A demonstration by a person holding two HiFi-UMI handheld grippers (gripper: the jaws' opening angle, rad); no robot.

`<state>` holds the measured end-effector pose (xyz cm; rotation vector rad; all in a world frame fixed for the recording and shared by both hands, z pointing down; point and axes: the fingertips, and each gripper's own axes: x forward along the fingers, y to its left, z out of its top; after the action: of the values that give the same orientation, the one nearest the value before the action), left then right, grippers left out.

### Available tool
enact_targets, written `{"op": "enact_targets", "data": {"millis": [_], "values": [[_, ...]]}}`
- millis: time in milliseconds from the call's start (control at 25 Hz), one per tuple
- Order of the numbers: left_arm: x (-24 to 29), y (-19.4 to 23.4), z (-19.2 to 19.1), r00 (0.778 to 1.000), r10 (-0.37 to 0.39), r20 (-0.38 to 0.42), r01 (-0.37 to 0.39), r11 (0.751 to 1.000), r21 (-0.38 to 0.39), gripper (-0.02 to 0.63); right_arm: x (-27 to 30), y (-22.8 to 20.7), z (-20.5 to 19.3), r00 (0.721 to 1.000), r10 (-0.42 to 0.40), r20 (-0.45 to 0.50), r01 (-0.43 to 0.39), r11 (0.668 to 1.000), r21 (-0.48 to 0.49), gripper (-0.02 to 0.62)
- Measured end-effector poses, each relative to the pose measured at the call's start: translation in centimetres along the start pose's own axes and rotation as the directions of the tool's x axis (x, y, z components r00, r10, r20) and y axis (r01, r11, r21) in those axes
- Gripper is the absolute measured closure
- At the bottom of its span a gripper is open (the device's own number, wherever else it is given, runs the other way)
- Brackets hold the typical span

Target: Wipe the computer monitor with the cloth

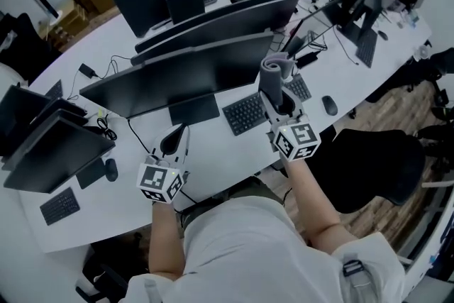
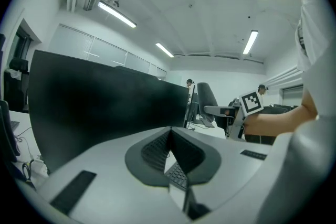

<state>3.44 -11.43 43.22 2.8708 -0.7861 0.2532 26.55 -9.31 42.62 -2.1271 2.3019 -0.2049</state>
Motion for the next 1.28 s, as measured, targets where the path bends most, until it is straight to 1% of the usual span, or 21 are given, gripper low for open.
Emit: {"op": "enact_targets", "data": {"millis": [240, 560, 800, 1280], "values": [[1.8, -0.6, 0.0, 0.998, 0.055, -0.026, -0.055, 0.998, 0.008, 0.603, 1.9, -4.6, 1.4, 1.000, -0.008, 0.027, 0.008, 1.000, 0.022, 0.436], [4.0, -1.4, 0.1, 0.991, 0.125, -0.043, -0.125, 0.992, 0.007, 0.603, 4.5, -8.5, 2.1, 1.000, 0.016, 0.022, -0.016, 1.000, 0.023, 0.436], [4.6, -1.6, -0.3, 0.983, 0.176, -0.053, -0.176, 0.984, -0.007, 0.603, 6.3, -9.7, 1.7, 0.999, 0.043, 0.010, -0.043, 0.998, 0.040, 0.437], [5.3, -2.6, -0.9, 0.968, 0.239, -0.072, -0.240, 0.971, -0.011, 0.603, 8.2, -9.6, 0.2, 0.988, 0.151, -0.009, -0.150, 0.986, 0.075, 0.437]]}}
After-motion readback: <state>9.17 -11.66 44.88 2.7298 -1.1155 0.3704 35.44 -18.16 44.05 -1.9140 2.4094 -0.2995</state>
